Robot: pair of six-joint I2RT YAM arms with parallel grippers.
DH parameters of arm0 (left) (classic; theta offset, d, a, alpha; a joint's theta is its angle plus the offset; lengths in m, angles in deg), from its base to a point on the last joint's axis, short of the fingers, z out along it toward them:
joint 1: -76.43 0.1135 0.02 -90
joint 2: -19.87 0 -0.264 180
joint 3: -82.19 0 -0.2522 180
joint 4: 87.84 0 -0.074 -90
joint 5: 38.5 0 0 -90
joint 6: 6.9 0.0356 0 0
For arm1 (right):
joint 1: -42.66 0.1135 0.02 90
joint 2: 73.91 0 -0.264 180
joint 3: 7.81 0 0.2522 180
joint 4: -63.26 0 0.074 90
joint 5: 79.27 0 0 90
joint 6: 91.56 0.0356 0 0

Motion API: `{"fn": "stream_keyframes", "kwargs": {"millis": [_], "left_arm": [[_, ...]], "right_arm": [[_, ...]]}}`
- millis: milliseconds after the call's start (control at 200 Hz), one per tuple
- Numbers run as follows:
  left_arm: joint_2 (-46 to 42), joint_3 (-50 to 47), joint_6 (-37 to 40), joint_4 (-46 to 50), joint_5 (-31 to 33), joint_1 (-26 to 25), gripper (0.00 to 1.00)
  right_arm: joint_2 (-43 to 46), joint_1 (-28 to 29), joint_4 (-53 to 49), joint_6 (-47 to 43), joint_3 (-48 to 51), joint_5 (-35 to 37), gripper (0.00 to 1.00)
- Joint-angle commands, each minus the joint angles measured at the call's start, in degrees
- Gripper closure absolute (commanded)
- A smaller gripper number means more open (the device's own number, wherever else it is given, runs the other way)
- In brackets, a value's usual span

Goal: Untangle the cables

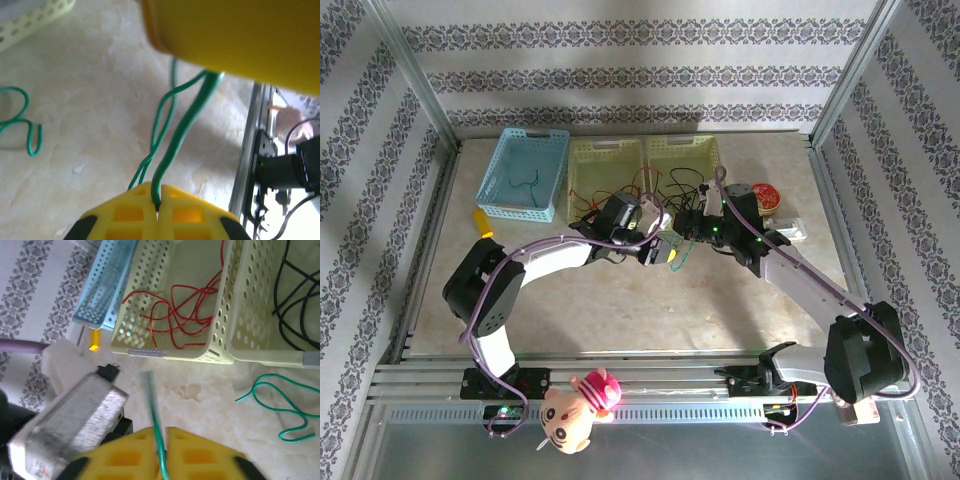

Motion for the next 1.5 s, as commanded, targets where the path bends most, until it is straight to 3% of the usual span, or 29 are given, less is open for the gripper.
{"fn": "stream_keyframes", "kwargs": {"millis": [0,60,125,445,645,805,1064,1494], "left_arm": [[-1.4,-1.9,0.0,-1.2,-3.7,-1.6,1.00],[-2.4,-3.5,-2.4,-4.2,-3.6,-1.0,1.00],[-3.3,-5.2,-5.3,-8.0,-3.7,-0.2,1.00],[-4.6,-8.4,-10.5,-14.5,-1.7,2.9,1.00],[-4.9,-7.8,-12.5,-16.9,-1.5,3.2,1.00],[-6.1,-7.8,-12.4,-16.8,0.6,3.2,1.00],[-6.7,-8.2,-12.4,-17.4,1.1,3.2,1.00],[-8.1,-9.1,-12.0,-17.7,0.3,3.2,1.00]], "right_arm": [[-0.5,0.9,9.0,2.6,-4.6,-0.2,0.56],[0.6,0.5,8.4,2.7,-4.3,1.5,0.44],[2.5,-0.5,7.7,2.8,-3.3,3.5,0.40],[17.3,-8.9,0.2,0.8,2.8,5.1,0.38],[17.6,-9.3,-6.5,-1.2,5.2,2.3,0.51],[13.6,-6.2,-7.2,-1.8,5.8,1.0,0.62],[5.5,1.4,-13.4,-7.5,1.4,7.0,0.66],[1.2,0.9,-13.3,-8.6,-1.5,11.4,0.75]]}}
